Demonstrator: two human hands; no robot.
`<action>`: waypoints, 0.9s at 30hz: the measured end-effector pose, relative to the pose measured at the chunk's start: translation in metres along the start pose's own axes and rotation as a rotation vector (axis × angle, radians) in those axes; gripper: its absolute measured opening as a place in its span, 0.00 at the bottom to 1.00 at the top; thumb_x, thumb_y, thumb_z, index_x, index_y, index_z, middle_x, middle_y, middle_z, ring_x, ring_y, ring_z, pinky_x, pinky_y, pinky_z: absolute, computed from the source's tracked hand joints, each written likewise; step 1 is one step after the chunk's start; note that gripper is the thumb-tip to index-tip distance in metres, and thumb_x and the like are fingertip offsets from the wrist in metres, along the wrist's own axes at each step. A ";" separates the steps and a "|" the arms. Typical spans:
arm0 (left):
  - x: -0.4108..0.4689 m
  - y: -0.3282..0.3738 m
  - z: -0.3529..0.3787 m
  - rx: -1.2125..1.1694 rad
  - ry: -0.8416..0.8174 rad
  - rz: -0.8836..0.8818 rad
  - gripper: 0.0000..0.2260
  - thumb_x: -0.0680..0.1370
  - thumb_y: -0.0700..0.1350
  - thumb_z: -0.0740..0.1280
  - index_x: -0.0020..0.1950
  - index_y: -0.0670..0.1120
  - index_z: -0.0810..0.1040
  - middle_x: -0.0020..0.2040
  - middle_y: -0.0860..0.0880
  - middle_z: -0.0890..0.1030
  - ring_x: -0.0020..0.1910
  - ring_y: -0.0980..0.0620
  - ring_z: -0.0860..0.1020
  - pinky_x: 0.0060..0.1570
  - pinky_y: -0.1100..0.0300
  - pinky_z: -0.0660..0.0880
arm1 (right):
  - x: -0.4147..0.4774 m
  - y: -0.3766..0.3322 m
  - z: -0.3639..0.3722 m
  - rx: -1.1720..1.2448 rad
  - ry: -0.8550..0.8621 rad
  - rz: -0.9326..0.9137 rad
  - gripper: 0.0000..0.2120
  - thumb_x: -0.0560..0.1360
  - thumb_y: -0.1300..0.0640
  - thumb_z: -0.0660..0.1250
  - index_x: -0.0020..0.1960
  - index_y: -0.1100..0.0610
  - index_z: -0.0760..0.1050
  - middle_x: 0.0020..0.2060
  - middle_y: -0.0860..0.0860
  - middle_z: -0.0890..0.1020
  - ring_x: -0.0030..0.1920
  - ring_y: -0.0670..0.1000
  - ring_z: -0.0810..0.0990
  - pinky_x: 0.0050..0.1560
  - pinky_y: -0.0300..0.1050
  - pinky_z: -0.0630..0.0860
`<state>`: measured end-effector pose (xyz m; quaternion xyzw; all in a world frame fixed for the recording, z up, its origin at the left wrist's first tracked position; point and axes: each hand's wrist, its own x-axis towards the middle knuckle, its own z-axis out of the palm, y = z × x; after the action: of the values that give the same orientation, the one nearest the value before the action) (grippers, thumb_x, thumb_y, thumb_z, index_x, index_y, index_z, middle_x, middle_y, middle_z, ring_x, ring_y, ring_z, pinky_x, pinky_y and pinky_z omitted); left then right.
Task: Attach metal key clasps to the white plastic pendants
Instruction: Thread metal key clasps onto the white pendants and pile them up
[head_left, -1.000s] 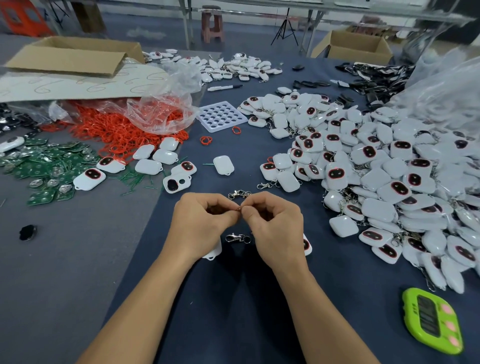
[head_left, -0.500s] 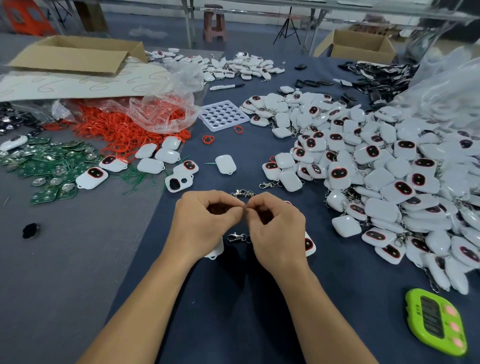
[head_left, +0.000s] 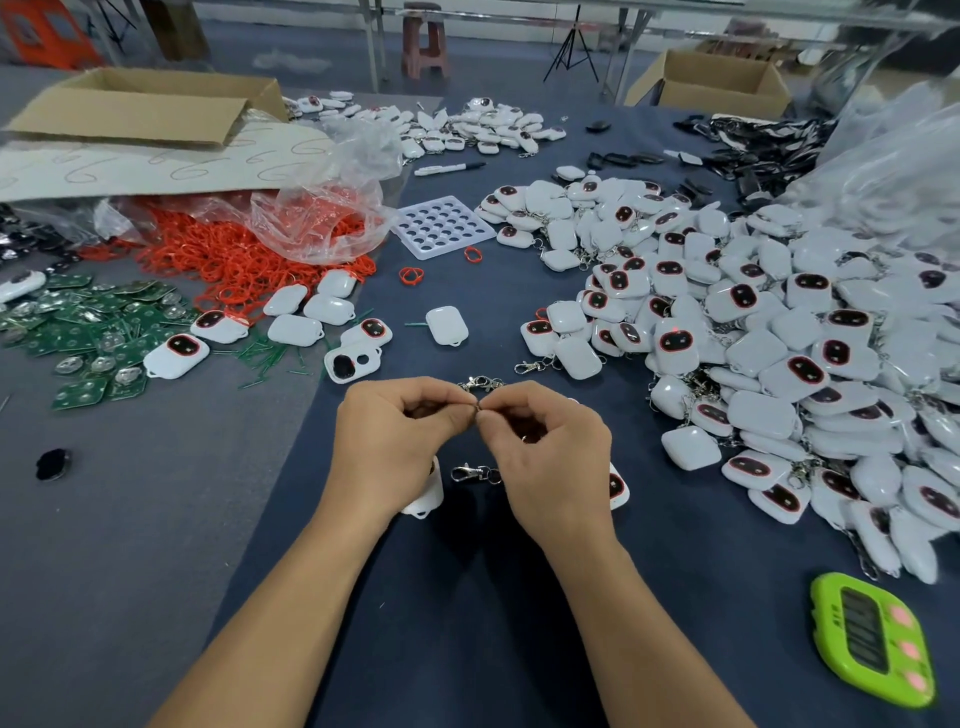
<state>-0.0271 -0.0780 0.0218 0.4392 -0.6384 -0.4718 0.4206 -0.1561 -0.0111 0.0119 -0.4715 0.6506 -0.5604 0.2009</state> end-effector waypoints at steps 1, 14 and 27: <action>0.000 0.000 0.000 -0.033 -0.004 -0.008 0.15 0.73 0.33 0.76 0.37 0.54 0.87 0.37 0.52 0.87 0.38 0.57 0.85 0.41 0.68 0.78 | 0.001 -0.001 -0.001 0.048 -0.004 0.020 0.10 0.75 0.63 0.75 0.42 0.48 0.84 0.34 0.39 0.84 0.37 0.41 0.83 0.40 0.28 0.74; 0.002 -0.001 -0.001 -0.130 -0.019 0.012 0.16 0.73 0.32 0.75 0.39 0.55 0.87 0.39 0.52 0.87 0.39 0.58 0.85 0.42 0.70 0.77 | 0.004 0.000 -0.004 0.155 -0.110 0.158 0.09 0.75 0.60 0.76 0.40 0.48 0.84 0.34 0.42 0.85 0.36 0.41 0.82 0.39 0.31 0.75; 0.000 0.005 -0.001 -0.261 -0.068 -0.047 0.15 0.72 0.30 0.75 0.38 0.51 0.89 0.39 0.48 0.87 0.40 0.57 0.85 0.42 0.69 0.78 | 0.003 0.000 -0.007 0.185 -0.027 0.075 0.10 0.72 0.63 0.76 0.41 0.48 0.85 0.35 0.45 0.86 0.35 0.45 0.82 0.38 0.35 0.76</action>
<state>-0.0272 -0.0779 0.0268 0.3795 -0.5750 -0.5752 0.4410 -0.1629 -0.0102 0.0149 -0.4338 0.6105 -0.6037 0.2732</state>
